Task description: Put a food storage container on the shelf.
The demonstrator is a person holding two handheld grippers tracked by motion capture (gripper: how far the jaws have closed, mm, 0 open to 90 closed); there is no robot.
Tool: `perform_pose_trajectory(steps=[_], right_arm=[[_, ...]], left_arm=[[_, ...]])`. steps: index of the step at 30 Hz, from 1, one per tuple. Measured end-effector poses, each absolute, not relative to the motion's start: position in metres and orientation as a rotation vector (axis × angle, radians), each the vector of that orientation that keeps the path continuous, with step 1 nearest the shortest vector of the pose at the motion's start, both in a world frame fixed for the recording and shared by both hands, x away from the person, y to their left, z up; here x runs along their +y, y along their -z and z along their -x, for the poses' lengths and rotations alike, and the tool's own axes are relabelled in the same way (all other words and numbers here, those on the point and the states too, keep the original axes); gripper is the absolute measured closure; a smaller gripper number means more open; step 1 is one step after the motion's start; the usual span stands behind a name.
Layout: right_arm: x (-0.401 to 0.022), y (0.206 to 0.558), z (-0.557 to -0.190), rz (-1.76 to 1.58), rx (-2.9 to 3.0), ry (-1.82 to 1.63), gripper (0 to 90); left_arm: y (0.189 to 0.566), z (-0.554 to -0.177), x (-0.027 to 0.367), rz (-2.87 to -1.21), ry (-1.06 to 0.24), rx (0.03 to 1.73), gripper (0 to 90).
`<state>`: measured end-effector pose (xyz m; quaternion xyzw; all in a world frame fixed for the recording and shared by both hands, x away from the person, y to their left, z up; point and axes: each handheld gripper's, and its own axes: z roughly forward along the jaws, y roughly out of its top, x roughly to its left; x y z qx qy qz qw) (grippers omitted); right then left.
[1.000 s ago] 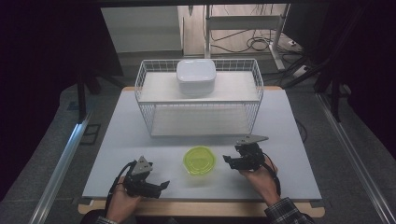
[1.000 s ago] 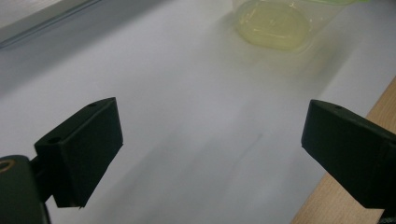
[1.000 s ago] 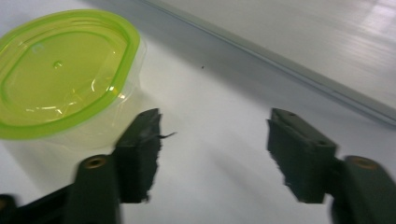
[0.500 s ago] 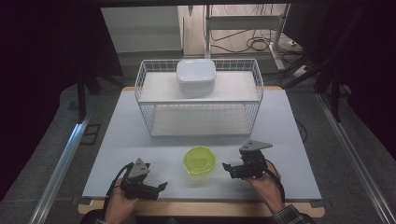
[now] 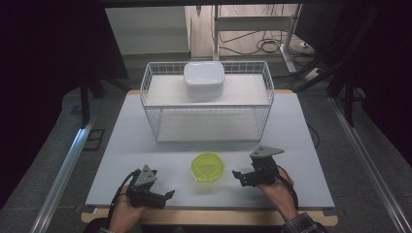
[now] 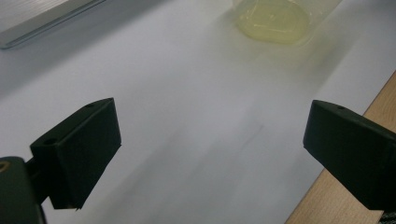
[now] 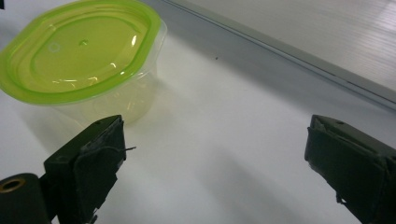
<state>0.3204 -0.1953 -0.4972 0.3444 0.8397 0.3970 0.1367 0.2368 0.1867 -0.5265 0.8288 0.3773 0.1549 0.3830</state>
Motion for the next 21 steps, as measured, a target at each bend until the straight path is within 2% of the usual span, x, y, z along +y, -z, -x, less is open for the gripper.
perform_pose_trajectory(steps=[14,21], right_arm=[[-0.181,0.493,-0.332,-1.131,2.495,-1.208,3.9],[-0.174,0.481,-0.337,-1.152,2.507,-1.247,23.4]], left_arm=[[0.528,-0.237,0.185,-2.132,-0.408,0.952,3.9],[0.529,-0.237,0.185,-2.138,-0.416,0.952,4.1]])
